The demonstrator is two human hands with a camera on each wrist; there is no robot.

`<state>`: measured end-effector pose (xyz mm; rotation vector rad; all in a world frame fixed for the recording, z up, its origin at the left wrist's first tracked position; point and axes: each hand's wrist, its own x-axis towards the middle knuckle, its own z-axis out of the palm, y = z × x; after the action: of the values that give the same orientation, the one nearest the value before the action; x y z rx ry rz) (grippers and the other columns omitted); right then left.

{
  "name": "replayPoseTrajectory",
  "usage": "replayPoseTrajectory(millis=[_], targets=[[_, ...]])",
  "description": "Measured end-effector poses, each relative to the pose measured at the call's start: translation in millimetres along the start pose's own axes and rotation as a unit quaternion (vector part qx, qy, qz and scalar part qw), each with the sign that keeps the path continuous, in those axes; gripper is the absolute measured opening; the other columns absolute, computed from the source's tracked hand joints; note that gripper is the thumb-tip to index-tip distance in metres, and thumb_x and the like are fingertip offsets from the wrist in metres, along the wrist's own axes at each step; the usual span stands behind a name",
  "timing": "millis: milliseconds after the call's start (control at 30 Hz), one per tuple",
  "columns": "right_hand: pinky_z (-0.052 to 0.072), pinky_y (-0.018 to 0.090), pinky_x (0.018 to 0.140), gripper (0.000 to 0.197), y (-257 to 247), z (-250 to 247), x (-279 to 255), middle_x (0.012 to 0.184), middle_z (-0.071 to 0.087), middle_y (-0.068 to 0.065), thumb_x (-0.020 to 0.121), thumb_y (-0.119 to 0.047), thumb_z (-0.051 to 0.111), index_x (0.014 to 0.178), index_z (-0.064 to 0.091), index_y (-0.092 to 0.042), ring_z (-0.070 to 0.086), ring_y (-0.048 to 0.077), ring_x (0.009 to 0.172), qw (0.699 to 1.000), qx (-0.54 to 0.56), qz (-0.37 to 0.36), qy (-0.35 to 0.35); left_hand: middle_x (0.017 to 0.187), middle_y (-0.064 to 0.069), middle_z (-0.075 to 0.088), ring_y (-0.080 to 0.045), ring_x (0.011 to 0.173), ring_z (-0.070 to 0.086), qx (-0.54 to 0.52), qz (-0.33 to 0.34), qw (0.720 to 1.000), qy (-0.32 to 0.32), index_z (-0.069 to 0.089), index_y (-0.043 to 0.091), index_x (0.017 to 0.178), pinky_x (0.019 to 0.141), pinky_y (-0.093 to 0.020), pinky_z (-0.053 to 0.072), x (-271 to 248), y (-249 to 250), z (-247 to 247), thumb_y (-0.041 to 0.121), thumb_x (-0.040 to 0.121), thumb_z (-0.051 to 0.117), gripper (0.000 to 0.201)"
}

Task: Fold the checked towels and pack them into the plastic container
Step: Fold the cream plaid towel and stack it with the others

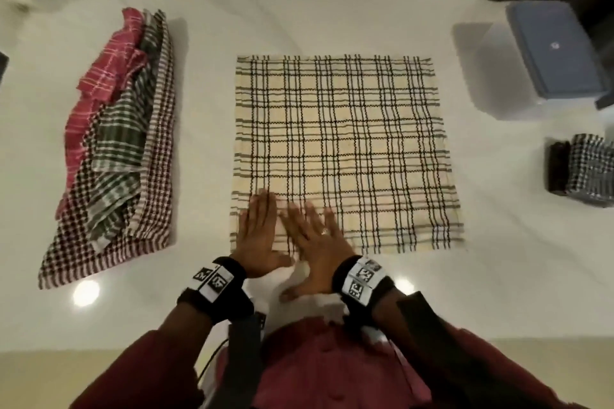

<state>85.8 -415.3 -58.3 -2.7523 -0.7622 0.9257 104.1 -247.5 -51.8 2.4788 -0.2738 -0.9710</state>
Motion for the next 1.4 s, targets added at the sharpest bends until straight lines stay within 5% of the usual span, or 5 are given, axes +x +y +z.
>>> replayPoseTrajectory(millis=[300,567,833,1067,1400], targets=[[-0.005,0.053,0.117,0.123,124,39,-110,0.154,-0.029,0.009,0.060,-0.097,0.013,0.147,-0.023,-0.018,-0.026,0.028,0.142,0.894,0.151,0.407,0.111,0.155,-0.005,-0.027,-0.018,0.141,-0.029,0.002,0.029,0.992,0.119,-0.016,0.015,0.149,0.114,-0.039,-0.017,9,-12,28,0.090,0.054,0.028,0.130],[-0.004,0.045,0.119,0.121,90,69,-149,0.161,-0.005,-0.002,0.059,-0.097,0.029,0.153,0.005,-0.025,-0.006,0.017,0.147,0.956,0.119,0.208,0.169,0.156,-0.004,-0.022,-0.017,0.142,-0.026,0.116,0.118,0.984,0.068,-0.007,0.015,0.151,0.110,-0.029,-0.024,-55,3,72,0.091,0.066,0.008,0.115],[0.030,0.047,0.100,0.072,76,134,-207,0.122,0.052,0.005,0.057,-0.033,0.082,0.122,0.052,-0.025,0.047,0.029,0.115,0.942,0.071,0.175,0.277,0.132,-0.007,0.051,-0.033,0.118,0.047,0.130,0.057,0.973,0.180,0.054,0.020,0.123,0.095,-0.049,0.041,-123,3,129,0.034,0.071,0.051,0.055],[0.017,0.026,0.087,0.014,87,129,-221,0.090,0.062,-0.007,0.074,-0.017,0.066,0.085,0.069,-0.025,0.058,0.024,0.094,0.925,0.130,0.132,0.333,0.094,0.010,0.068,-0.021,0.090,0.062,0.103,0.023,0.947,0.302,0.069,0.032,0.082,0.090,-0.035,0.026,-135,9,124,0.035,0.076,0.057,0.014],[0.013,0.043,0.106,0.042,124,16,-162,0.086,0.063,-0.003,0.065,-0.005,0.050,0.099,0.069,-0.021,0.056,0.024,0.095,0.861,-0.002,0.195,0.469,0.089,-0.009,0.069,-0.033,0.082,0.062,0.063,-0.002,0.901,0.429,0.070,0.016,0.104,0.081,-0.046,0.044,-69,30,21,0.014,0.090,0.059,0.018]])
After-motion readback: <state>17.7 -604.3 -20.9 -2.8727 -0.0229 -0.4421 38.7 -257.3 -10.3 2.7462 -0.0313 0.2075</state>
